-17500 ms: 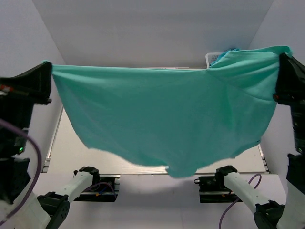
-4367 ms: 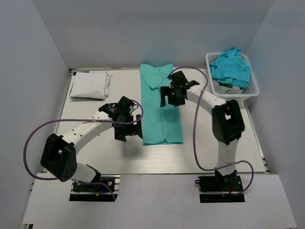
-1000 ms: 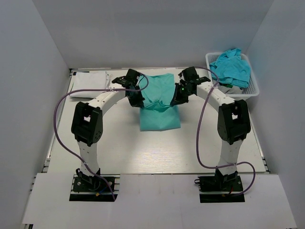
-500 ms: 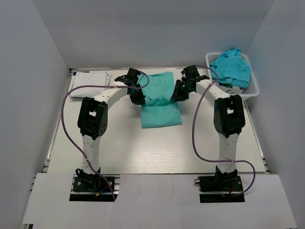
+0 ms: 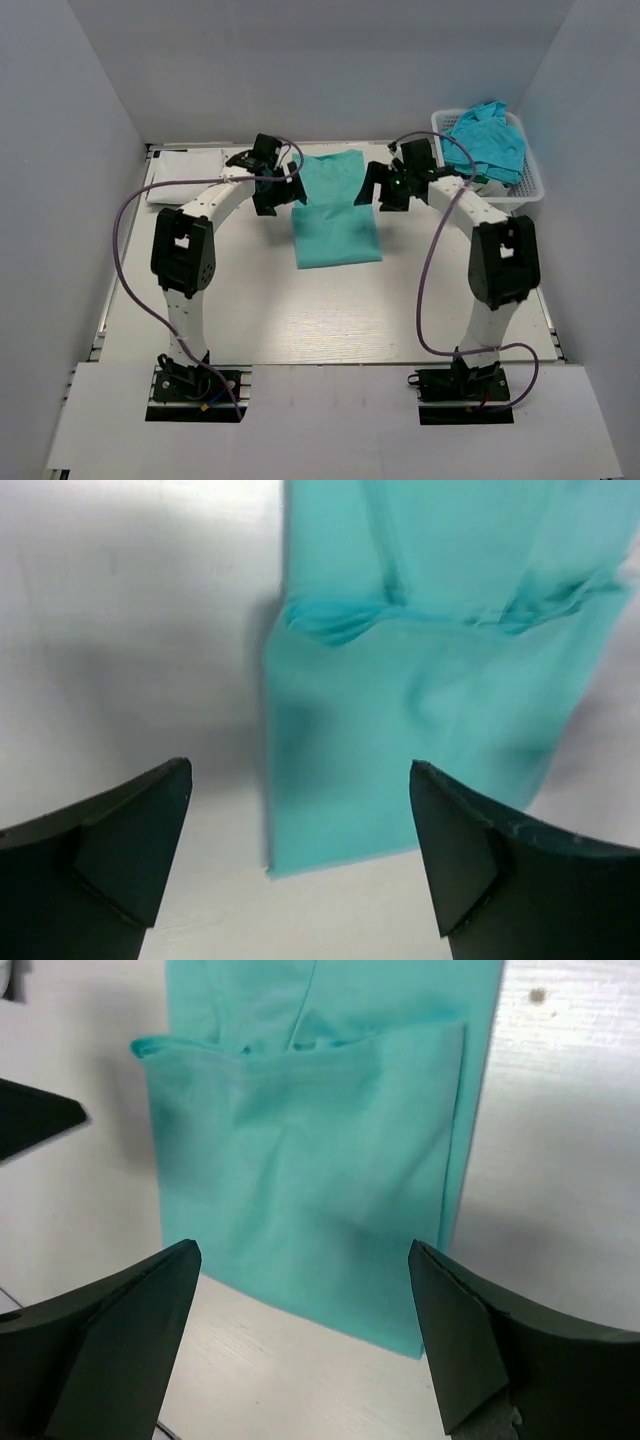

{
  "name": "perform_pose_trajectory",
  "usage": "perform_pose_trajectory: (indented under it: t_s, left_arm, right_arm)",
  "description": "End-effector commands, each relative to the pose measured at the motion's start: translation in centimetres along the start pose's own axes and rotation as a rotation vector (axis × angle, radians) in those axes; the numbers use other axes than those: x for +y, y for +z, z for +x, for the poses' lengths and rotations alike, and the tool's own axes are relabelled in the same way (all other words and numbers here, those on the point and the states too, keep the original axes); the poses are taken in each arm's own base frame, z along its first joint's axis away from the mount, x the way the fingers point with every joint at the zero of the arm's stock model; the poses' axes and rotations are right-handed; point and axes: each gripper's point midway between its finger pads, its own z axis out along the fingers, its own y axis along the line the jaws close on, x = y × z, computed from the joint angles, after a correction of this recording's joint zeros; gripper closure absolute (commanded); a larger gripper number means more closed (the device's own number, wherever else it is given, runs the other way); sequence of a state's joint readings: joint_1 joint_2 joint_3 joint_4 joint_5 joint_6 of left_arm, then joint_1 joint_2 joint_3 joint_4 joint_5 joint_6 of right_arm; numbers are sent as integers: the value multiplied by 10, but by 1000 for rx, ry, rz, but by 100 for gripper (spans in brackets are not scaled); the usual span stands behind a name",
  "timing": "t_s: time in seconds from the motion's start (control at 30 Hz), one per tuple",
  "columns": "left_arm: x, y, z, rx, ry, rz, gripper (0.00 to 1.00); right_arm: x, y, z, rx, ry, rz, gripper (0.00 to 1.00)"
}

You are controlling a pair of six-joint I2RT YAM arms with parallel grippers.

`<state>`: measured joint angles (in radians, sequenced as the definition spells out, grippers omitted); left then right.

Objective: Fold and stack the t-shirts
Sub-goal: Fold the folded rectangular tshirt in 1/3 of the way

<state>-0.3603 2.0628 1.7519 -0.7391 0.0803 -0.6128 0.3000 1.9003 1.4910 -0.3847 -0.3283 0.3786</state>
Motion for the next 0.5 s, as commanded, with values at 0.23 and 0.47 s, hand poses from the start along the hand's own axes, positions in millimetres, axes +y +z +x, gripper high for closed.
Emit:
perform_pose_trajectory:
  t_s: [0.23, 0.47]
  left_arm:
    - [16, -35, 139, 168, 41, 164, 0]
    - [19, -12, 161, 187, 95, 121, 6]
  right_arm:
    - [-20, -30, 108, 90, 116, -4, 10]
    - [-37, -14, 114, 74, 112, 27, 10]
